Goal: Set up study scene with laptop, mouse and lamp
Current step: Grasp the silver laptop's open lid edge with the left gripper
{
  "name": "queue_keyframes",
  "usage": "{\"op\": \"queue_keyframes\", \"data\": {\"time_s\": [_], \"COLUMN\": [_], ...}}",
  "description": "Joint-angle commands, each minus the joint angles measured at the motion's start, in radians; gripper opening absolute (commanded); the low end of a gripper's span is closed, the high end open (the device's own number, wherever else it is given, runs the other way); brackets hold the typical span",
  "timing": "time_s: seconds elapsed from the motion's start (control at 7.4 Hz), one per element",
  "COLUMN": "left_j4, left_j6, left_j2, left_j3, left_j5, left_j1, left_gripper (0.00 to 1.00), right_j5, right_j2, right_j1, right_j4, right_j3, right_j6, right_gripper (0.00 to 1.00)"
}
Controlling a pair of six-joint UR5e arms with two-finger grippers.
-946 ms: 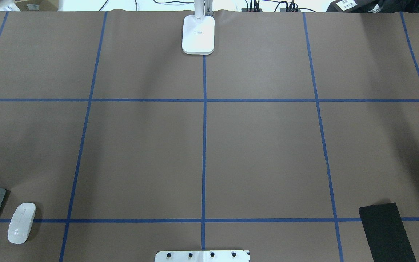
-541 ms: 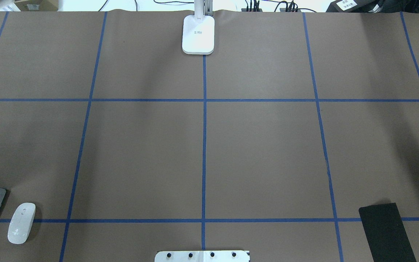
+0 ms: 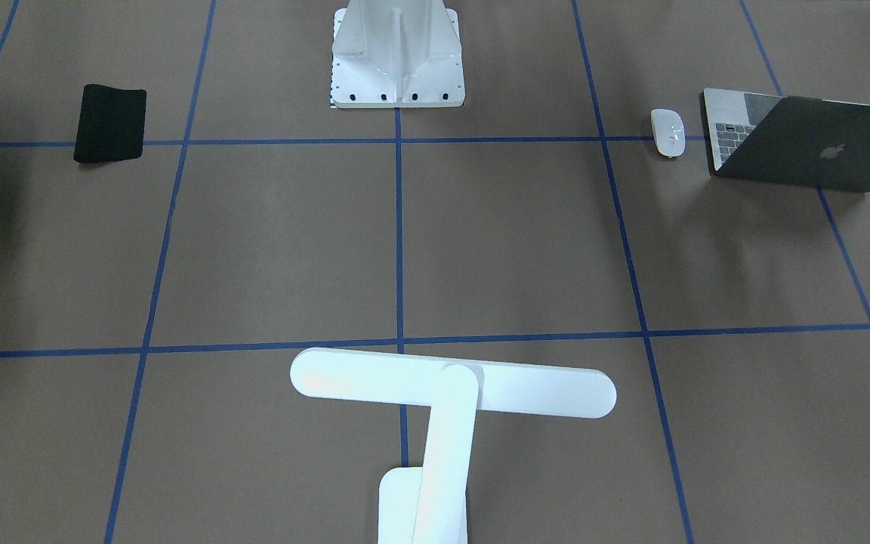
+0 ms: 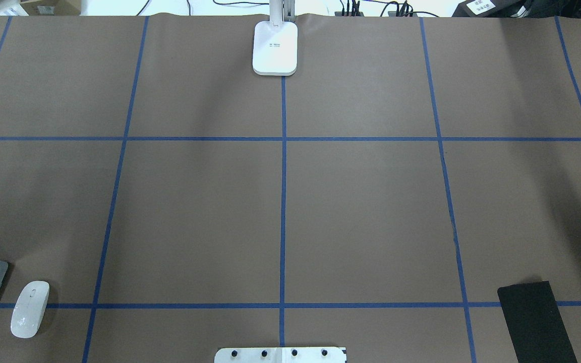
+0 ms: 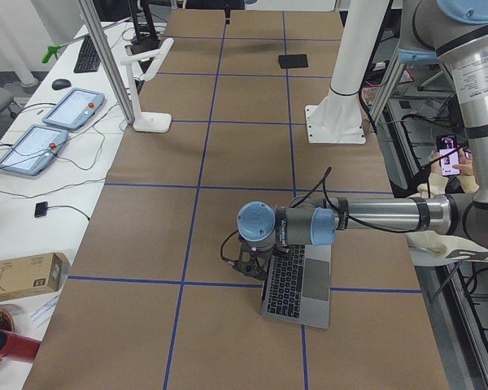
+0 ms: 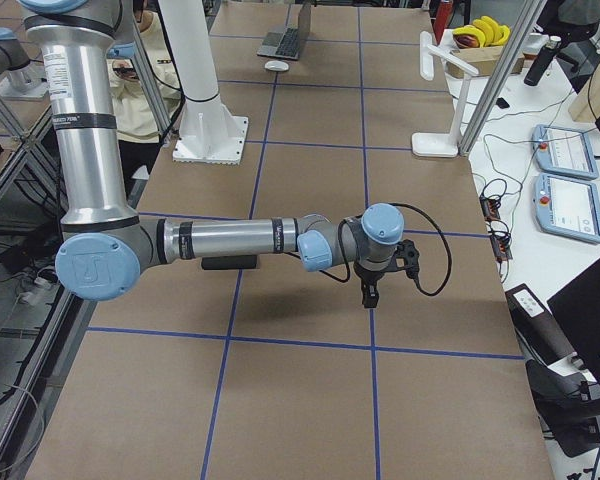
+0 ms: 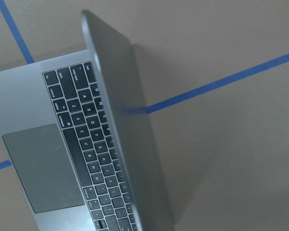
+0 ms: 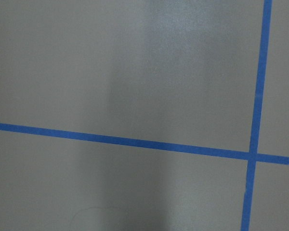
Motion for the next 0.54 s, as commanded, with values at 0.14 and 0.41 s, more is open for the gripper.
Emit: {"op": "queue_keyframes", "data": {"time_s": [0.14,0.41], "left_j4": [-0.029,-0.042], "left_j6": [-0.031,-0.028], "left_j2": [0.002,0.004], "left_j3": [0.001,-0.001], "left_j5": [-0.008,-0.017], "left_j1": [0.013,0.011], "left_gripper": [0.39,0.0], "right_j5": [0.0,0.0], "right_j2": [0.002,0.002], "right_j1": [0.0,0.0], "right_j4": [0.0,0.002], "right_j3": [0.0,0.0], "right_j6": [-0.001,-0.001], "right_gripper": [1.0,1.0]}}
